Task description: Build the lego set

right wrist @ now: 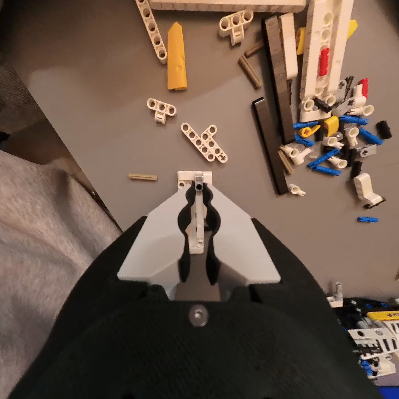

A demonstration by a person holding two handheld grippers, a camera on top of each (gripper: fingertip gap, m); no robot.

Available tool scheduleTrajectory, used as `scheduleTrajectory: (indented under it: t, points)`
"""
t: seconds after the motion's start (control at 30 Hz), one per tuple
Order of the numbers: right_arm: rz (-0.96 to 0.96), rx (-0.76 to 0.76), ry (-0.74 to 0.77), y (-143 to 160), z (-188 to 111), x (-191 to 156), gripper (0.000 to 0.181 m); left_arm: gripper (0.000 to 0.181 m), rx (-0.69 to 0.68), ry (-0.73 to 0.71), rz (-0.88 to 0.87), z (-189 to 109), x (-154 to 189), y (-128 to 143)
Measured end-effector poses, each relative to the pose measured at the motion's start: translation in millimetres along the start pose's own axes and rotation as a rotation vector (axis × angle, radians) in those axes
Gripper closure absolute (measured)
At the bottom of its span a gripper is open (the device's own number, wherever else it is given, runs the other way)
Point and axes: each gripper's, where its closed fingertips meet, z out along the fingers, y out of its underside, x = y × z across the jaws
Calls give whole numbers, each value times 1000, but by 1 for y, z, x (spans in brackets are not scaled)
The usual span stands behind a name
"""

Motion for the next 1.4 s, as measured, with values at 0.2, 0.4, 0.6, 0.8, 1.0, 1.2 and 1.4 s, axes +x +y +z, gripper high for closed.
scheduleTrajectory:
  t: [0.2, 0.4, 0.6, 0.8, 1.0, 1.2, 1.4]
  points:
    - [-76, 2, 36, -1, 0, 0, 176, 155, -4, 6, -5, 0, 1, 1]
    - [-118, 21, 50, 0, 0, 1, 176, 155, -4, 3, -1, 0, 0, 1]
    - [-165, 106, 99, -5, -6, 2, 140, 155, 2, 8, -31, 0, -2, 0]
    - [-98, 240, 159, -8, -28, 14, 146, 155, 7, 16, -65, 0, -3, 0]
    - [-37, 348, 168, -3, -38, 11, 149, 155, 4, 13, -68, 0, -4, 1]
    - [56, 527, 115, -12, -41, -8, 151, 164, 7, 57, -92, -1, 1, 1]
    - [144, 660, 138, -23, -40, -6, 151, 165, 10, 66, -100, -1, 2, 1]
